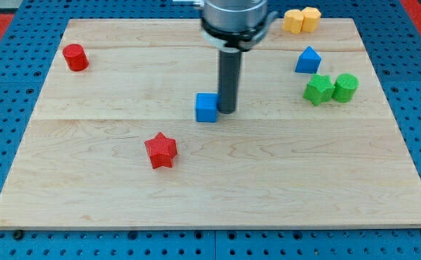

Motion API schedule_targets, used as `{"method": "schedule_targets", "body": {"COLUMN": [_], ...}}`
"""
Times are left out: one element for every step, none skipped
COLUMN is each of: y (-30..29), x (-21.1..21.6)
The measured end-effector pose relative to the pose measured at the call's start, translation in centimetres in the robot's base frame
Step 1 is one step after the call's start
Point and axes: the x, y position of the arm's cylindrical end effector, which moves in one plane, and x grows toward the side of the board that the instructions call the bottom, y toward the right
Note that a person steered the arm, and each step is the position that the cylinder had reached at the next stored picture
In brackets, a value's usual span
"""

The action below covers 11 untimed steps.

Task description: Push the blue cube to the bottom left of the board

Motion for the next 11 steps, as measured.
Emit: {"method": "schedule_targets", "body": {"y": [-5.7, -12.4, -17.8, -16.9, -16.4, -20.3, -21.8, -22.1, -22.1, -22.2, -24.1], "x": [0.0, 0.0, 0.0, -0.8, -3.5, -3.2, 1.1, 5.9, 7.8, 7.8, 8.5]}}
